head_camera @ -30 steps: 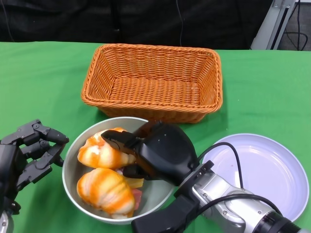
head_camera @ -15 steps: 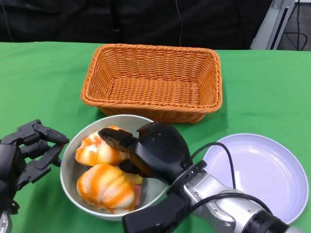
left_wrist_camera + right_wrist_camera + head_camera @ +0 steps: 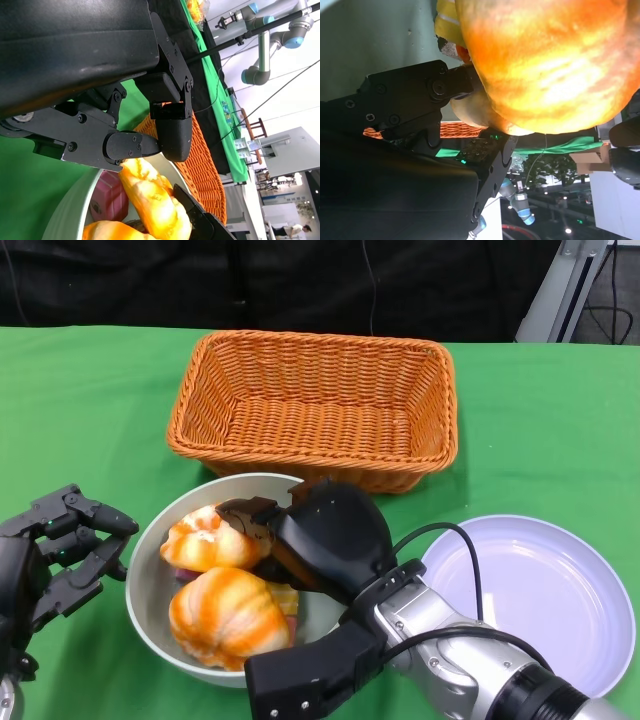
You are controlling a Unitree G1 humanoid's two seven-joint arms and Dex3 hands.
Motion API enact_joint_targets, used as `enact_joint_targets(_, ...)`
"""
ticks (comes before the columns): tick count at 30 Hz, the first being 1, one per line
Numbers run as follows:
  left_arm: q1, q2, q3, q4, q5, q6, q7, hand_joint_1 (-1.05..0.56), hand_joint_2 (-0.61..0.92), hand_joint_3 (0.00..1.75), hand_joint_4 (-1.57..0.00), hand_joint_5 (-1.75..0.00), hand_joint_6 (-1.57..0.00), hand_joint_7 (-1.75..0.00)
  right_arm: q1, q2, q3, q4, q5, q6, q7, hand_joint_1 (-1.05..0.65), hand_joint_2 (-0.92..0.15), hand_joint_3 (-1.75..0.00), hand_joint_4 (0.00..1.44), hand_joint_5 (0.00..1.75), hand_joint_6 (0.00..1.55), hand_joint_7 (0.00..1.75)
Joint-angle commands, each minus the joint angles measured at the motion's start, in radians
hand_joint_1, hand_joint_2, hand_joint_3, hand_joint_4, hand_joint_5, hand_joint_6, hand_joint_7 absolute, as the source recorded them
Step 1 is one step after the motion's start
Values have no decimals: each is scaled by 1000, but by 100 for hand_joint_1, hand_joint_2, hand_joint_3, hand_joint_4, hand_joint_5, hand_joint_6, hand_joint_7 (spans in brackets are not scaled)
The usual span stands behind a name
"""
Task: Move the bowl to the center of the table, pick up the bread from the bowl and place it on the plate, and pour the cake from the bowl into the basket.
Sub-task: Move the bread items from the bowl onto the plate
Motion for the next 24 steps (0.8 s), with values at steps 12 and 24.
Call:
enact_joint_targets(12,-8,16,0,4,-10,0,-5,-21,89,37,-83,-141,-87,-108,67,-46,-101,-105,136,-166,0,-35,-92,-1,67,164,66,129)
enact_joint_targets(24,-6,16,-5,-2,-1,2,5,-19,89,39,-82,-141,-89,-104,190,-105,-204,-366,233,-212,118,-32,-92,-7,67,161,66,123)
